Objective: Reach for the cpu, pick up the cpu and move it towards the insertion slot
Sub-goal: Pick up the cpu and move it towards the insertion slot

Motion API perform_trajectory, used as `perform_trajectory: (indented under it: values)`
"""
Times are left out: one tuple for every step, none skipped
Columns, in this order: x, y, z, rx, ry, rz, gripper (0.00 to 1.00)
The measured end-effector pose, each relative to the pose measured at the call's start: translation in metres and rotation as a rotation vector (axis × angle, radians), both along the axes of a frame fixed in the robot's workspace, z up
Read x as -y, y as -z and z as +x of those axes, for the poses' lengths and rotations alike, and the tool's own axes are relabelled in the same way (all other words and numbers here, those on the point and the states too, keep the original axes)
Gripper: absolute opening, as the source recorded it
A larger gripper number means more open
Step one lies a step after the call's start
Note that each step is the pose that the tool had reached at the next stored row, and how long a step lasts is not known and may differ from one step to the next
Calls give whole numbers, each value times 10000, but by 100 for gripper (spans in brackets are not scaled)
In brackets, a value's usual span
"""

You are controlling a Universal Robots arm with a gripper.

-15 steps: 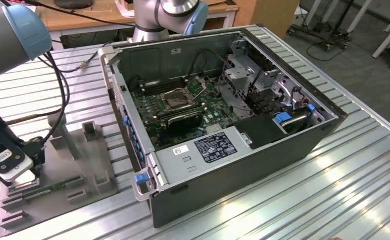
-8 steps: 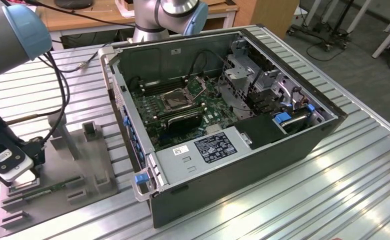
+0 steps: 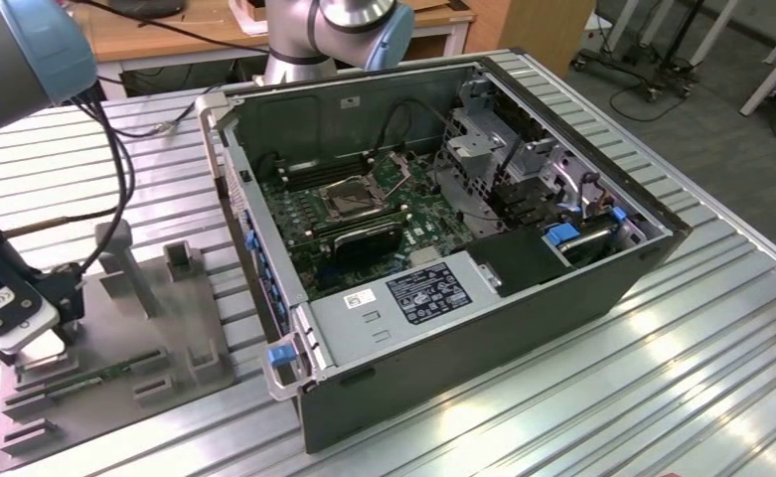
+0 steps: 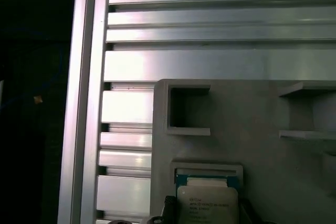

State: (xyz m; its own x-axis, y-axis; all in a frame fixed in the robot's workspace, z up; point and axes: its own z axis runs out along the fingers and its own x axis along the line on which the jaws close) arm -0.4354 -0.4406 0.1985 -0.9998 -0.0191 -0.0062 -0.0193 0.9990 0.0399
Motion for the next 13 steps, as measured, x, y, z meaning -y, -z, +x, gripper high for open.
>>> perform_trajectory:
  values:
    - [0, -19, 0, 1, 0, 0, 54]
    - [0, -36, 0, 1, 0, 1, 54]
    - [0, -54, 0, 1, 0, 1, 54]
    - [0, -73, 0, 1, 0, 1, 54]
    - [0, -88, 0, 1, 0, 0, 54]
    - [0, -102, 0, 0, 0, 0, 54]
    - [0, -118, 0, 1, 0, 0, 54]
    - [0, -134, 0, 0, 0, 0, 54]
    - [0, -152, 0, 1, 0, 0, 54]
    - [0, -168, 0, 1, 0, 1, 54]
    - [0, -182, 0, 1, 0, 0, 54]
    - [0, -192, 0, 2, 0, 1, 54]
    - [0, -199, 0, 1, 0, 0, 54]
